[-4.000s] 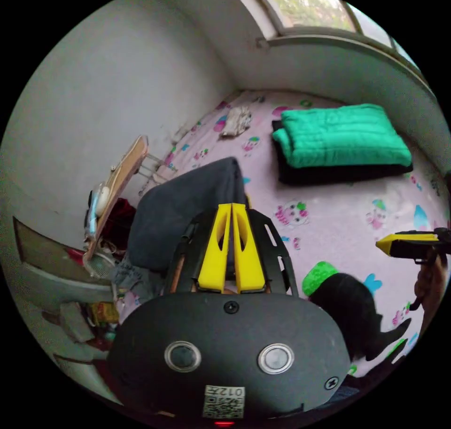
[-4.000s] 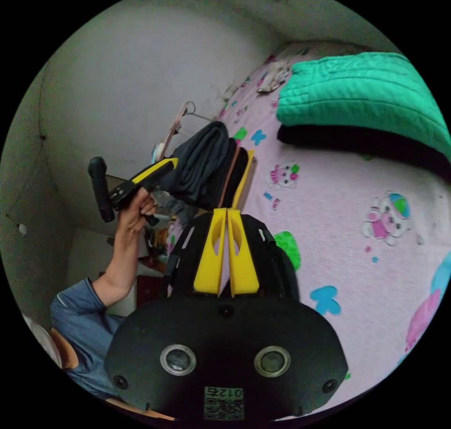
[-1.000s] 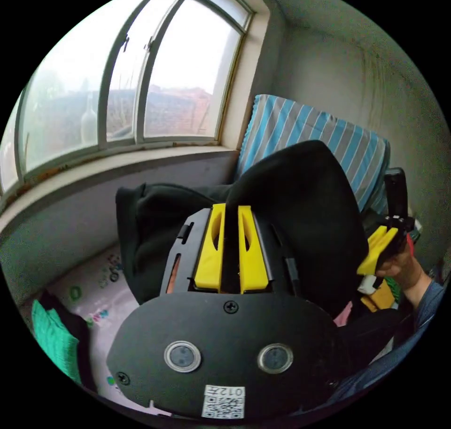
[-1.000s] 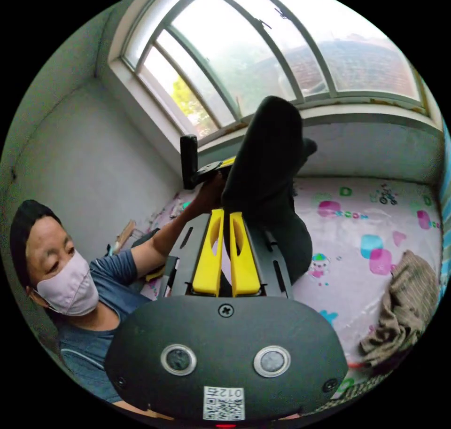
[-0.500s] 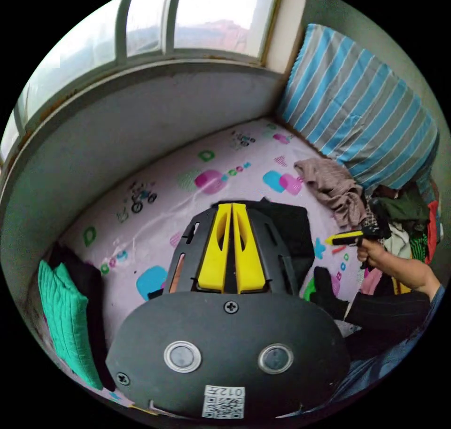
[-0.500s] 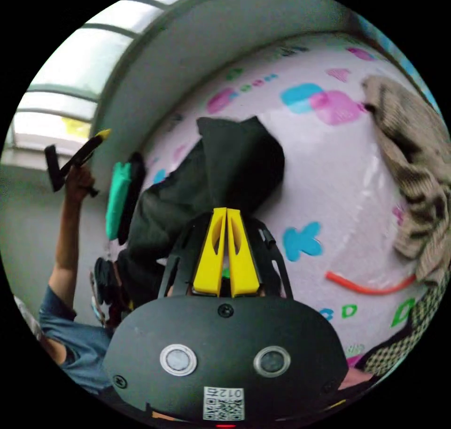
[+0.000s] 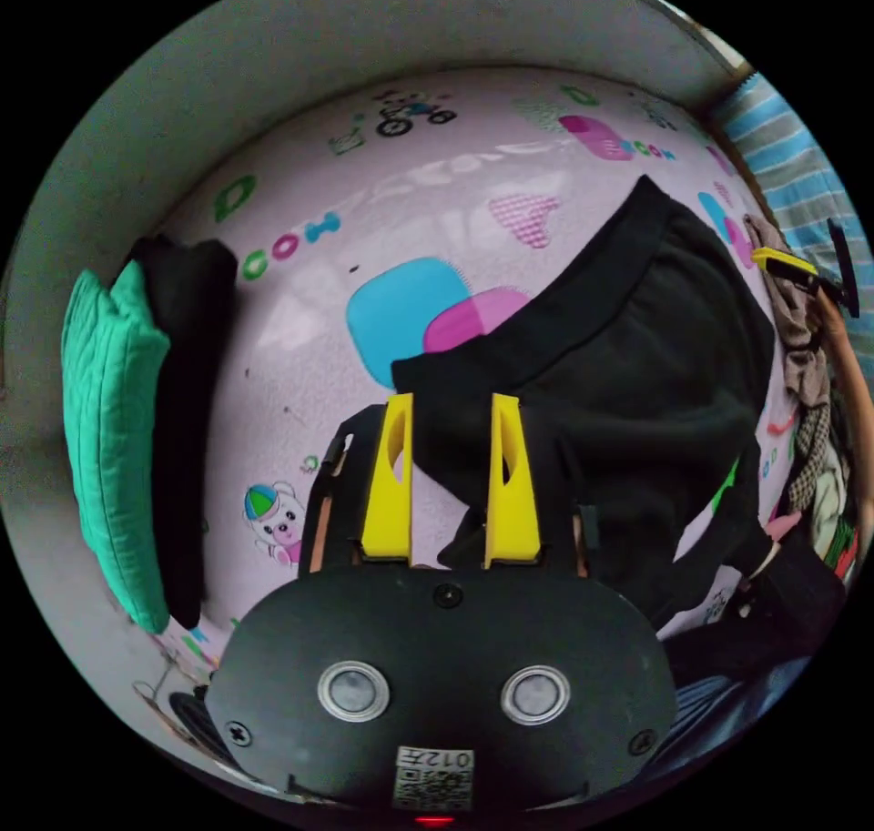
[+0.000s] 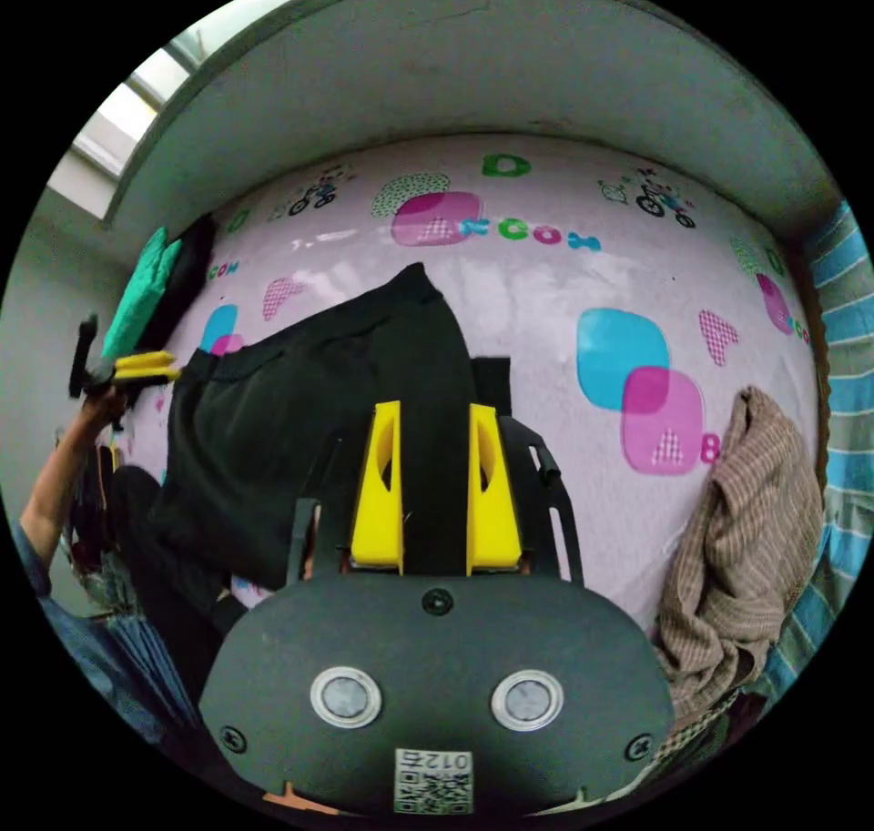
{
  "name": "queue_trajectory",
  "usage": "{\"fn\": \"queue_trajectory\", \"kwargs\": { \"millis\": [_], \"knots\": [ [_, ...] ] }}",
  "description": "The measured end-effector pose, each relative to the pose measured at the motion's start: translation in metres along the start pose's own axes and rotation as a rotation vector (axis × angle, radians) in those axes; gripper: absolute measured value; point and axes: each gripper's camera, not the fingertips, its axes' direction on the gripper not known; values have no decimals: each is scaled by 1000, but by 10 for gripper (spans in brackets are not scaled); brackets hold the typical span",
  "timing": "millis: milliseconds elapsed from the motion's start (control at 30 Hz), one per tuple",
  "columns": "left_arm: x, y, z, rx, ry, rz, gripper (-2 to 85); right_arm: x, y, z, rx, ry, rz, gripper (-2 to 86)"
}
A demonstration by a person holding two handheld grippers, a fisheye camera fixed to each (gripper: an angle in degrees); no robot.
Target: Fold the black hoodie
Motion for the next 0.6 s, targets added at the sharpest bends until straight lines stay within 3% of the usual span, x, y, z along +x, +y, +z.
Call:
{"fn": "queue_trajectory", "kwargs": {
  "millis": [167, 233, 300, 467, 600],
  "knots": [
    [-32, -21, 26, -58, 113, -169, 121, -10, -108, 19, -50, 21, 72, 118],
    [-34, -34, 32, -91, 111, -175, 112, -16, -148, 22, -114, 71, 104, 70],
    [-31, -50, 36, -133, 62, -122, 89, -24, -174, 13, -120, 162, 76, 9],
    [-25, -65, 9, -91, 56, 43, 62, -33, -226, -42, -107, 66, -50, -7],
    [-9, -45, -38, -24, 307, 315, 51, -35, -244, -89, -315, -68, -235, -8]
  ]
}}
